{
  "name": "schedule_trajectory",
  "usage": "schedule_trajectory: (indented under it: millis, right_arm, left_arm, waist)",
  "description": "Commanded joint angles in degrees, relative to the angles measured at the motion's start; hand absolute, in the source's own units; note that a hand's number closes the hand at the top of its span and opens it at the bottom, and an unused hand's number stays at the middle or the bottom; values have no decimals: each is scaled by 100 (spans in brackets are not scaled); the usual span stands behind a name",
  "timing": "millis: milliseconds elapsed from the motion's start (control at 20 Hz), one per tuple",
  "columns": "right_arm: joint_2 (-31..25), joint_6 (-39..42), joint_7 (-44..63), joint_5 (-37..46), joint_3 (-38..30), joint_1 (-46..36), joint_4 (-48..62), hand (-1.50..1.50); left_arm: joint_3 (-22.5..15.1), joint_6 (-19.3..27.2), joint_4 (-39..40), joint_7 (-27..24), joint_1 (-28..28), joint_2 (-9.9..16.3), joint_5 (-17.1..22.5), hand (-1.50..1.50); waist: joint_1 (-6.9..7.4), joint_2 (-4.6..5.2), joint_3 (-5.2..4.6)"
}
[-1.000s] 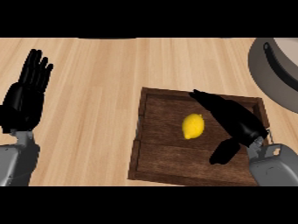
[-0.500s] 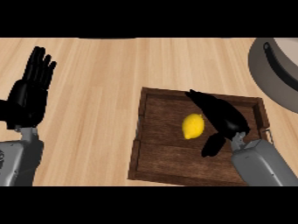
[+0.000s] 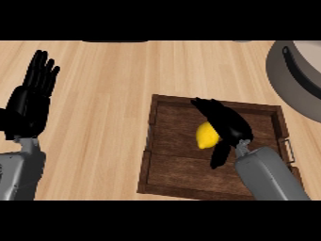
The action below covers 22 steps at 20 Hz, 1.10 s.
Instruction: Pick the lemon from the tray and place it in the pot
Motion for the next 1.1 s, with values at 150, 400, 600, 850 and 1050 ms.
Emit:
schedule_trajectory:
  millis: [150, 400, 600, 850, 1050]
  right_arm:
    - [0, -371, -1304, 238, 257, -81, 699, 150]
    - [416, -558, -971, 664, 572, -47, 499, 150]
    - [285, -809, -1287, 790, 370, 36, 665, 150]
    - [444, -1102, -408, 1489, 615, 419, -367, 150]
    - [316, -646, -35, 1344, 175, 329, -1259, 150]
  left_arm:
    - [19, 152, 208, 11, -216, -104, -107, 0]
    - [175, -304, -95, -56, 213, 102, 206, 0]
    - [122, -176, -82, -60, 220, -10, 94, 0]
    - [140, -46, 239, -95, -85, -100, 13, 0]
    - [5, -21, -415, 186, 159, -29, -108, 0]
  waist:
    - [31, 49, 33]
    - [55, 32, 30]
    - [24, 32, 31]
    - [-45, 22, 28]
    - [-22, 7, 29]
